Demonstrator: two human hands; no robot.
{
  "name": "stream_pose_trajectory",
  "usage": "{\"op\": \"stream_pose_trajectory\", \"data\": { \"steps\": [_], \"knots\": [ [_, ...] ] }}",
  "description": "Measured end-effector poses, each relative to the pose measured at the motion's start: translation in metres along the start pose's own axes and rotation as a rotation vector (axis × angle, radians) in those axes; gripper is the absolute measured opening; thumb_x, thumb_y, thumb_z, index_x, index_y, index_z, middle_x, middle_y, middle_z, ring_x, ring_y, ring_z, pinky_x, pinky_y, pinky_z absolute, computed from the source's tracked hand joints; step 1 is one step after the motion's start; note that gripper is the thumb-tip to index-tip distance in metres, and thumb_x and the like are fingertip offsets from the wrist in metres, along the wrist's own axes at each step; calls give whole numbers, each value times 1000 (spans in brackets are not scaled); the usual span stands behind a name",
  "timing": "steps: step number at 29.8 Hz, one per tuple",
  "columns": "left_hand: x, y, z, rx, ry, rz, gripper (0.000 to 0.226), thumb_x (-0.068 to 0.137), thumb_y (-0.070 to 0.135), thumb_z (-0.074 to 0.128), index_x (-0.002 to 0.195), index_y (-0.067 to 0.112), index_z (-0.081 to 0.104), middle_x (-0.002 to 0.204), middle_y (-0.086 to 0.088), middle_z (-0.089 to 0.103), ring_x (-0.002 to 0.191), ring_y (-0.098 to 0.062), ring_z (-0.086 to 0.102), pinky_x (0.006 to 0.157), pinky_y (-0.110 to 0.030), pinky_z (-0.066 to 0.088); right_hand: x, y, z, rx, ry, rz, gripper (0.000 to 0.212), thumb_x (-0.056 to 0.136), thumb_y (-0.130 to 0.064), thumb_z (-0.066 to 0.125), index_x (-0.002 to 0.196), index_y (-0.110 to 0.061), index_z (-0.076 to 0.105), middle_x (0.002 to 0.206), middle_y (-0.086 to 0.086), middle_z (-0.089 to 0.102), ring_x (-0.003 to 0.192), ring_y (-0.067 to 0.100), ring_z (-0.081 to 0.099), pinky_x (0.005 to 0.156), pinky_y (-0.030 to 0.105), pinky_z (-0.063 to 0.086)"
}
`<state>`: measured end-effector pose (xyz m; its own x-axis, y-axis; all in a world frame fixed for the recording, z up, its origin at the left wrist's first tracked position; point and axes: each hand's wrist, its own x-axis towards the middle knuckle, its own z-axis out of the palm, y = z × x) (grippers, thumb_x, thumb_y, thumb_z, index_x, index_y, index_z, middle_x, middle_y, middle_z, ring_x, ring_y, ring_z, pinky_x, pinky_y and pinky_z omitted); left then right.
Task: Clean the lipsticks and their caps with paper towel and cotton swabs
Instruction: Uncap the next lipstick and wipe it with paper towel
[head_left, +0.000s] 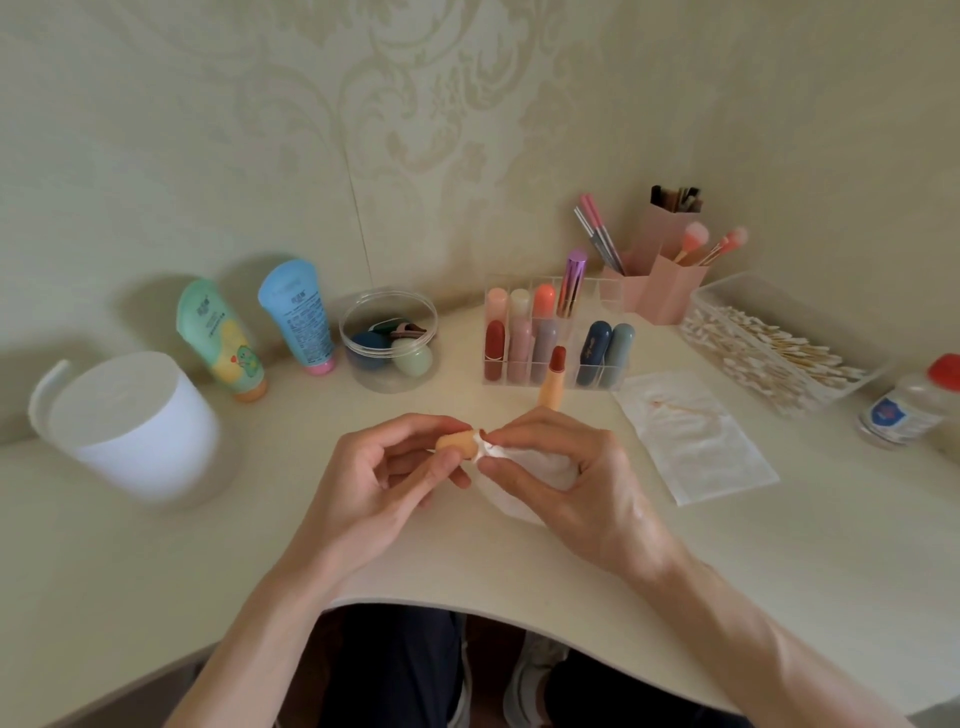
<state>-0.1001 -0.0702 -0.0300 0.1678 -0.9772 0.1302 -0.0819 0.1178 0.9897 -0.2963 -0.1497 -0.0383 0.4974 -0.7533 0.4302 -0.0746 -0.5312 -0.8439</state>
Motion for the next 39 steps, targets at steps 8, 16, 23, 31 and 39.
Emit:
{"op": "stream_pose_trajectory", "data": {
  "steps": [8, 16, 23, 31, 39],
  "knots": [
    [5, -1, 4, 18, 56, 66, 22, 88, 13, 75, 108, 6, 76, 86, -8, 79, 76, -19, 75, 62, -23, 54, 2, -3, 6, 14, 22, 35, 11, 96, -13, 77, 106, -10, 80, 98, 0, 75, 92, 18, 70, 84, 25, 51],
    [23, -7, 8, 357, 98, 426, 18, 84, 12, 82, 98, 6, 73, 96, 2, 77, 88, -18, 75, 82, -30, 60, 2, -2, 6, 100, 89, 140, 11, 99, -16, 73, 106, -9, 80, 99, 0, 79, 94, 14, 73, 84, 24, 51],
    [28, -3, 11, 42, -57, 32, 28, 102, 29, 57, 119, 12, 71, 91, -7, 76, 62, -26, 68, 55, -36, 52, 2, -5, 2, -16, 130, 34, 7, 99, -13, 72, 103, -11, 77, 96, -6, 76, 91, 15, 71, 82, 25, 50],
    [27, -9, 7, 107, 32, 175, 23, 87, 16, 78, 108, 8, 76, 91, -2, 78, 72, -19, 71, 60, -28, 56, 2, -4, 4, -42, 89, 15, 10, 100, -12, 72, 108, -9, 76, 98, 0, 75, 93, 18, 69, 84, 28, 50],
    [25, -9, 7, 124, -7, 150, 16, 92, 22, 72, 100, 8, 76, 80, 0, 74, 60, -12, 61, 54, -23, 48, 1, -6, 3, -65, 95, -38, 7, 99, -9, 72, 105, -9, 77, 97, -1, 73, 94, 20, 68, 83, 27, 50]
  ]
}}
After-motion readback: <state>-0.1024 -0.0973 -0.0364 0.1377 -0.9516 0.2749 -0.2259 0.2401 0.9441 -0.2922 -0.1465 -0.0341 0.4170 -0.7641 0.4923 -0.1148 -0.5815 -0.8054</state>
